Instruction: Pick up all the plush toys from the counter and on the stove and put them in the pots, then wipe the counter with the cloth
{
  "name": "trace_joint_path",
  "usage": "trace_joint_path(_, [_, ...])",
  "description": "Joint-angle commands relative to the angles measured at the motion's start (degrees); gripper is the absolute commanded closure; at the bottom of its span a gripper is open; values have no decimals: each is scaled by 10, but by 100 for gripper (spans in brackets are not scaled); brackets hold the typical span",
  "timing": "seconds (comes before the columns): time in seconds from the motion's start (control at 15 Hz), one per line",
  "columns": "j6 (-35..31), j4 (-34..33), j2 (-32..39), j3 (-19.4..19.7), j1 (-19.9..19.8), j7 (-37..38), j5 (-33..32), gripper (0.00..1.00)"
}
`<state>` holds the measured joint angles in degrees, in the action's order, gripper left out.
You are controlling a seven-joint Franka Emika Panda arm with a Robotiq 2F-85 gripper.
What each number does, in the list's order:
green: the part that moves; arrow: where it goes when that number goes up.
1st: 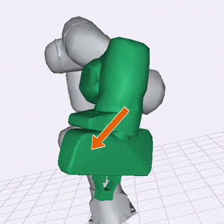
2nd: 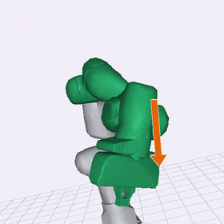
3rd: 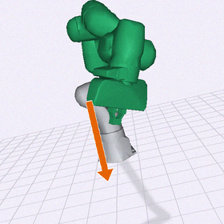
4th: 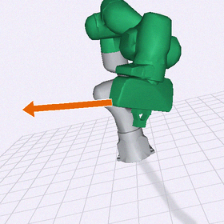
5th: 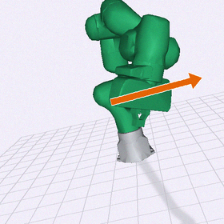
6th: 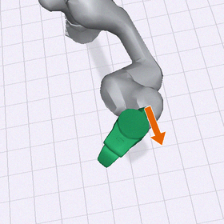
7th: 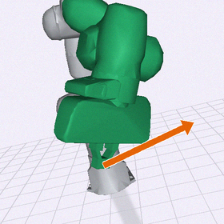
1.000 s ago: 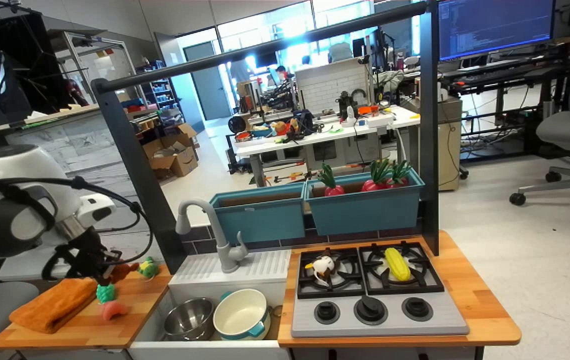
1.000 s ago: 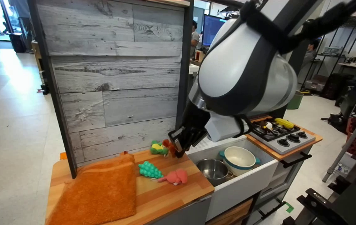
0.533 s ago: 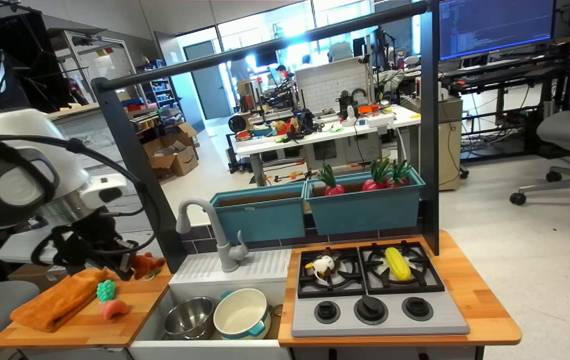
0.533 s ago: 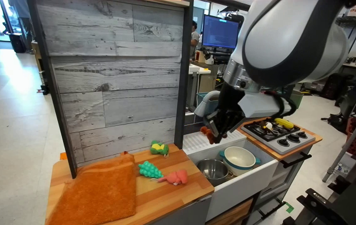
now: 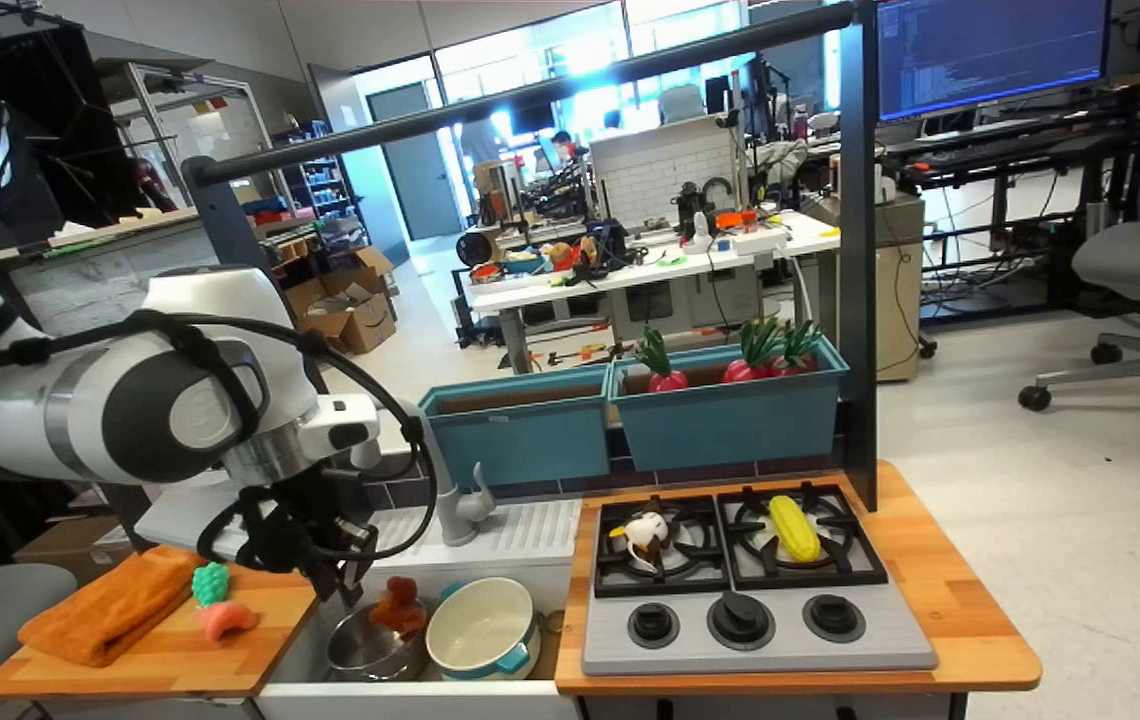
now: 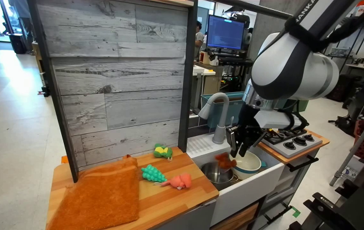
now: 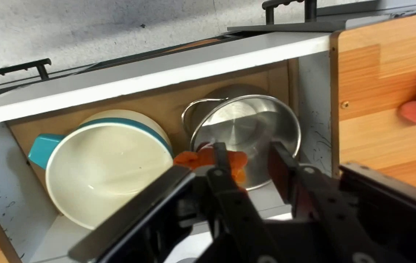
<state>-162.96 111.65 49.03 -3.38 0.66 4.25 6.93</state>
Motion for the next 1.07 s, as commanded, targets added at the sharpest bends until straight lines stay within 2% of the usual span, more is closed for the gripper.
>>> trace_joint_path(0.0, [10, -9, -3, -43, -26, -36, 3, 35])
trace_joint_path(0.27, [27, 29, -47, -75, -23, -40, 8, 5])
trace_joint_path(0.33, [17, 40, -59, -80, -16, -39, 6, 1])
trace_joint_path(0.47, [12, 40, -65, -87, -9, -45, 1, 0])
trace_joint_path(0.8, [50, -50, 6, -102, -9, -75, 1, 0])
trace_joint_path(0.87, [24, -5, -31, -93, -2, -61, 5, 0])
trace_joint_path(1.0, [25, -13, -20, -93, -2, -62, 5, 0])
